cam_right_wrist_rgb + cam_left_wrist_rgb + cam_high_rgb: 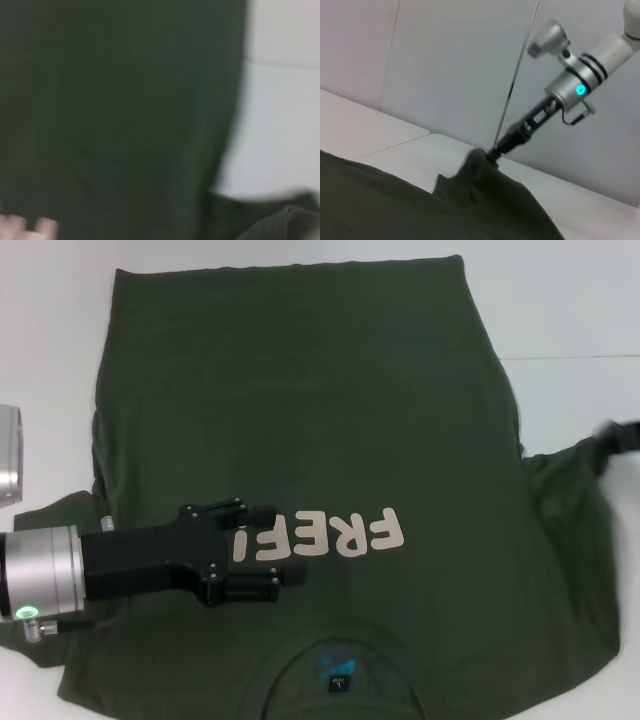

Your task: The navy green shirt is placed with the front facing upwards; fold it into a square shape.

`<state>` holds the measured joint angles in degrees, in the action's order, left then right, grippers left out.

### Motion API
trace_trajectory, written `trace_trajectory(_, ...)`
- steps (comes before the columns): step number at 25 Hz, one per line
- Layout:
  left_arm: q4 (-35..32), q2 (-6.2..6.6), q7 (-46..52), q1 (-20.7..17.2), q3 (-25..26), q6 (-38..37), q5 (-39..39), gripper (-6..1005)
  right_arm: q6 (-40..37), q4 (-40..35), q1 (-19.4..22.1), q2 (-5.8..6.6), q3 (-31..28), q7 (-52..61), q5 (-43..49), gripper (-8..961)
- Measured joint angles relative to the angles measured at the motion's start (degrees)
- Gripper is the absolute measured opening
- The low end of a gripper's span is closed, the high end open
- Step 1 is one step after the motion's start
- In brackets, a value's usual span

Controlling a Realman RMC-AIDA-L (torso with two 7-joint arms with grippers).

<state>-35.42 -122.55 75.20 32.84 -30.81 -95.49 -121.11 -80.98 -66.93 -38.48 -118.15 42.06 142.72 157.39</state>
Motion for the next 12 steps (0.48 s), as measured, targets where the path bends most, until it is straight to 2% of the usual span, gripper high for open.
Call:
trace_trajectory(6, 0.00, 0.03, -0.01, 0.05, 0.19, 0.05, 0.00, 907, 2.38, 1.14, -2.86, -1.44, 8.14, -0.11, -6.20, 22)
trace_trajectory(12, -0.19, 0.03, 0.00, -0.14, 0.27, -0.03, 0.00, 907, 6.25, 7.68, -5.14, -1.79, 17.88, 0.22, -8.54, 21)
